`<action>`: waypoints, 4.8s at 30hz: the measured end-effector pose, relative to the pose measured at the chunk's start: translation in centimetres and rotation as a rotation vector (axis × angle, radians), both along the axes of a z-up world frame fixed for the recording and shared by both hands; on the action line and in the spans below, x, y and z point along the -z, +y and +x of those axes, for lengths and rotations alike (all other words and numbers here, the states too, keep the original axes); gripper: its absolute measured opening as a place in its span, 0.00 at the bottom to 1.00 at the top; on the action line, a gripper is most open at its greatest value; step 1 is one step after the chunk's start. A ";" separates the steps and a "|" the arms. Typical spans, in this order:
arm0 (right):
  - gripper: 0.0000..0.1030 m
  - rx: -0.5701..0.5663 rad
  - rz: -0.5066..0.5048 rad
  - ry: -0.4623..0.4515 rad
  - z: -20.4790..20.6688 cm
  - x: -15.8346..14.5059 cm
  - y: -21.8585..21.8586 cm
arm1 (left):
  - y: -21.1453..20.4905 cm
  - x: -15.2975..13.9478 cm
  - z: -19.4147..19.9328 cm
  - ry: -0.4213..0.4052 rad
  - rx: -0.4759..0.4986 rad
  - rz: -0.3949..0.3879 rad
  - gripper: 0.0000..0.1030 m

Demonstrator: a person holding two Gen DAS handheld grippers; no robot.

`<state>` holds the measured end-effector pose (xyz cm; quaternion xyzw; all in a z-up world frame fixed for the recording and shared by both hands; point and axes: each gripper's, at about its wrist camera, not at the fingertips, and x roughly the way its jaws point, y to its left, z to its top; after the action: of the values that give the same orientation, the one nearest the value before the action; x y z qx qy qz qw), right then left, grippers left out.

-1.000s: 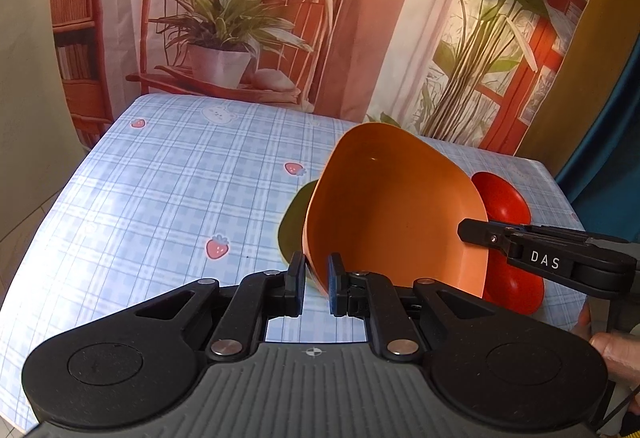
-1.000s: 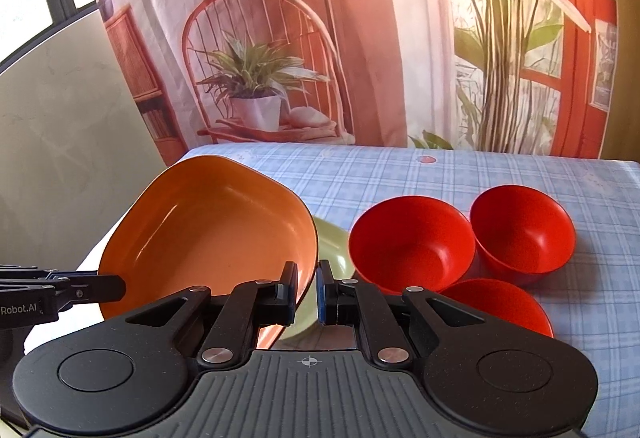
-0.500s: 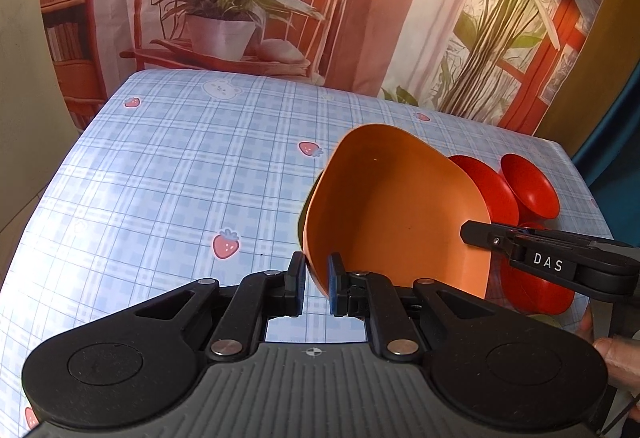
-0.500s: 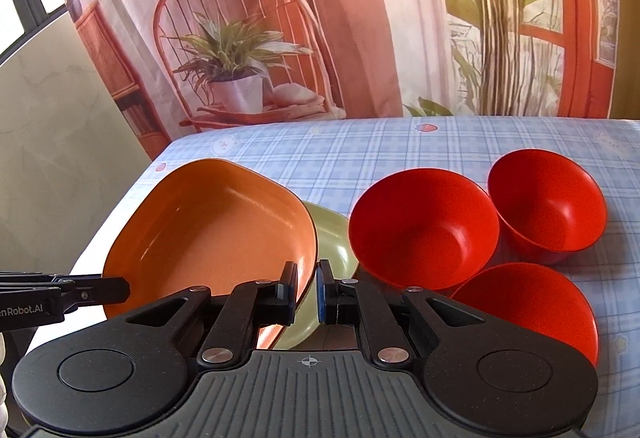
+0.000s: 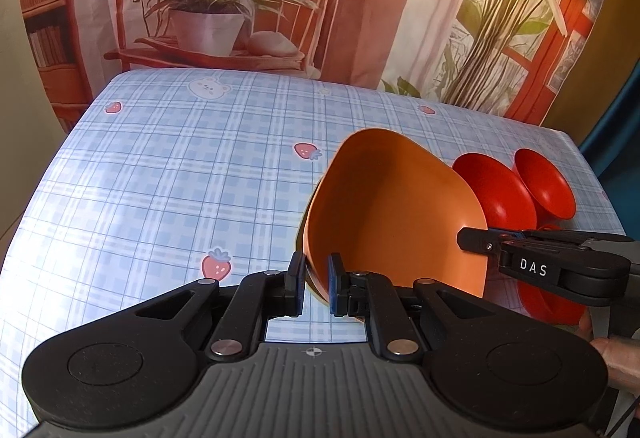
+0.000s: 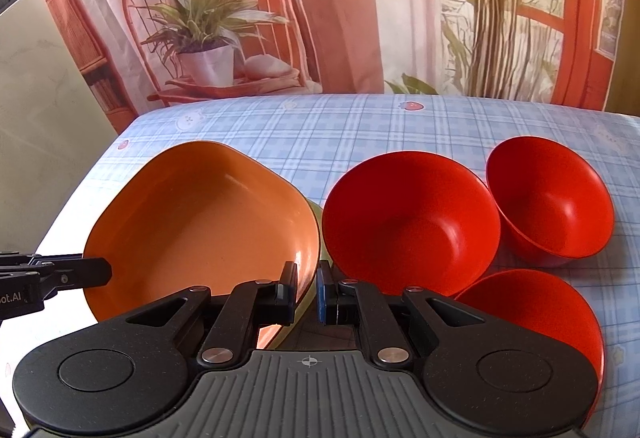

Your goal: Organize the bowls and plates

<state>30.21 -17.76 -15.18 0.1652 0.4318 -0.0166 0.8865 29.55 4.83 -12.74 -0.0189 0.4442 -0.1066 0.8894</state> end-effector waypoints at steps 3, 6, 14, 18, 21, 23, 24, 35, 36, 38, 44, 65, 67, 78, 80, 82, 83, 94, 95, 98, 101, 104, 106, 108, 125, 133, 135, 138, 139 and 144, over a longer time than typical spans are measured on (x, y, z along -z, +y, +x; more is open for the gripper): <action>0.09 -0.006 -0.018 0.009 0.6 0.2 0.2 | -0.1 0.4 0.5 0.007 0.000 0.009 0.12; 0.09 -0.010 -0.032 0.014 1.1 0.3 0.4 | -0.3 0.8 1.0 0.014 0.007 0.027 0.12; 0.09 -0.018 -0.090 0.024 1.6 0.4 1.0 | -0.3 1.9 1.9 0.027 0.025 0.050 0.12; 0.10 -0.032 -0.135 0.020 1.7 0.3 1.6 | -0.5 2.2 1.9 0.027 0.037 0.069 0.12; 0.09 -0.052 -0.197 0.002 1.7 0.3 2.2 | -0.5 2.5 2.0 0.030 0.047 0.069 0.13; 0.10 -0.073 -0.259 -0.014 1.5 0.4 2.9 | -0.5 2.6 2.1 0.029 0.052 0.077 0.13; 0.10 -0.080 -0.273 -0.016 1.4 0.5 3.1 | -0.6 2.7 2.1 0.029 0.055 0.084 0.13; 0.14 -0.091 -0.307 -0.012 1.3 1.4 3.3 | -0.5 3.1 2.2 0.040 0.069 0.075 0.16; 0.18 -0.090 -0.303 -0.014 1.3 1.4 3.3 | -0.5 3.1 2.2 0.041 0.069 0.072 0.16; 0.25 -0.090 -0.286 -0.022 1.1 1.3 3.3 | -0.4 2.9 2.1 0.040 0.064 0.068 0.17; 0.41 -0.045 -0.169 -0.052 0.3 0.7 2.2 | -0.4 2.1 1.4 0.010 0.025 0.086 0.32; 0.41 -0.076 -0.147 -0.180 -7.1 -2.9 1.4 | -2.8 -0.3 -6.5 -0.067 0.009 0.016 0.32; 0.41 -0.081 -0.161 -0.181 -8.4 -2.9 1.4 | -3.6 0.0 -7.5 -0.066 0.019 0.019 0.32; 0.40 0.003 -0.180 -0.150 -15.5 -1.6 -0.4 | -7.4 1.6 -11.3 -0.031 0.100 -0.016 0.32; 0.40 0.020 -0.189 -0.142 -16.8 -1.2 -0.8 | -8.1 1.7 -11.7 -0.040 0.116 -0.016 0.32; 0.40 0.048 -0.174 -0.126 -18.1 -0.5 -1.4 | -8.6 1.9 -12.2 -0.041 0.130 -0.017 0.32; 0.40 0.059 -0.161 -0.116 -18.6 -0.2 -1.7 | -8.9 2.2 -12.4 -0.036 0.137 -0.022 0.32; 0.21 0.142 -0.155 -0.108 -21.5 1.3 -3.1 | -10.6 4.2 -13.4 0.032 0.172 -0.030 0.31; 0.21 0.145 -0.152 -0.113 -21.6 1.3 -3.1 | -10.6 4.2 -13.4 0.033 0.173 -0.030 0.31; 0.23 0.156 -0.167 -0.121 -21.8 1.1 -3.0 | -10.7 4.5 -13.4 0.042 0.174 -0.035 0.26; 0.23 0.167 -0.162 -0.119 -21.9 1.1 -3.3 | -10.8 4.7 -13.3 0.055 0.179 -0.043 0.19; 0.23 0.187 -0.158 -0.104 -21.9 1.5 -3.7 | -10.9 5.0 -13.5 0.065 0.192 -0.051 0.16; 0.23 0.197 -0.149 -0.077 -21.8 2.0 -3.9 | -11.0 5.1 -13.6 0.070 0.194 -0.048 0.16; 0.21 0.202 -0.115 -0.055 -21.8 2.7 -4.2 | -10.9 5.2 -13.5 0.075 0.192 -0.051 0.13; 0.11 0.182 -0.087 -0.006 -21.6 3.6 -4.0 | -10.7 5.3 -13.5 0.068 0.184 -0.053 0.11; 0.11 0.150 -0.091 0.009 -21.1 3.5 -3.5 | -10.5 5.0 -13.3 0.062 0.167 -0.030 0.11; 0.11 0.145 -0.084 0.015 -21.0 3.4 -3.5 | -10.3 4.8 -13.3 0.058 0.159 -0.030 0.11; 0.11 0.130 -0.072 0.025 -20.8 3.4 -3.2 | -10.0 4.6 -13.2 0.049 0.144 -0.023 0.11; 0.11 0.124 -0.068 0.028 -20.7 3.3 -3.1 | -10.0 4.5 -13.1 0.046 0.138 -0.021 0.11; 0.11 0.097 -0.039 0.042 -20.4 3.2 -2.6 | -9.2 4.2 -12.7 0.039 0.115 -0.020 0.11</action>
<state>9.82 -20.39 -18.35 0.1681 0.4414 -0.0714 0.8785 16.82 -4.39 -16.94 -0.0041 0.4605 -0.1616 0.8728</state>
